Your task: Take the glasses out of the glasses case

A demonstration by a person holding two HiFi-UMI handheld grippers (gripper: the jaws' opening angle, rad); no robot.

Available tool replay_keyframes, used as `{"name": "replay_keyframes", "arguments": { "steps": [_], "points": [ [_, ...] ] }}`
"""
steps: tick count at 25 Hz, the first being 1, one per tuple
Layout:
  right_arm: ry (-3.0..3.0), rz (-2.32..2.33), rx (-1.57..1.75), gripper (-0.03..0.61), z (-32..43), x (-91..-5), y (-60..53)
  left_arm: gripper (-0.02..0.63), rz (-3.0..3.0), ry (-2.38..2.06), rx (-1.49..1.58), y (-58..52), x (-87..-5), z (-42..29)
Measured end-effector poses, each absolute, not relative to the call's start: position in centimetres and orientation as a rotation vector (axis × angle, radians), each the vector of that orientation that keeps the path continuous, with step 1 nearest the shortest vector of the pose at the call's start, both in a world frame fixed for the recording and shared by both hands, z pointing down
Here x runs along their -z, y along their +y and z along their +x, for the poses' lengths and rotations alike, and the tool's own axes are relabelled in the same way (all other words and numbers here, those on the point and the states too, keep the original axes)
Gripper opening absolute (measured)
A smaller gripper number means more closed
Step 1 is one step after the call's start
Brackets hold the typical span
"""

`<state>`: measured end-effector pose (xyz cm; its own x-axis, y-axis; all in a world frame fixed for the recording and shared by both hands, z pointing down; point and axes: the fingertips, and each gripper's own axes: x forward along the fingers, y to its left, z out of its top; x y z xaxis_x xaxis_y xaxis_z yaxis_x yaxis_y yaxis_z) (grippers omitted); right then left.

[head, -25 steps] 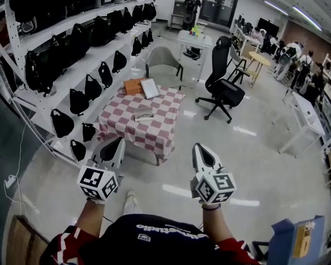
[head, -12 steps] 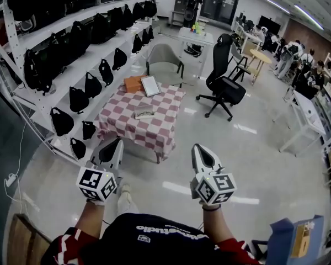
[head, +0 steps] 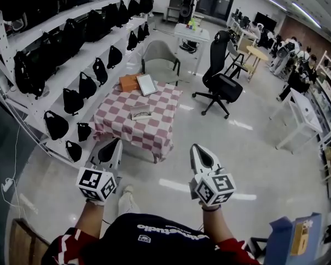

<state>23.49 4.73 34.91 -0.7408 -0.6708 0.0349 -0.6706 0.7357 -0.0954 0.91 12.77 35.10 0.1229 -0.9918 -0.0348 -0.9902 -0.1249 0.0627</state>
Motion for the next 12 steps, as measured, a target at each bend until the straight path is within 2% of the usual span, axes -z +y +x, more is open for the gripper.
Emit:
{"name": "replay_keyframes", "arguments": {
  "steps": [12],
  "points": [
    [2.904,-1.193,0.167,-0.006,19.5,-35.1,-0.9,0.005,2.391,-2.027,0.072,6.2,-35.3,-3.1]
  ]
}}
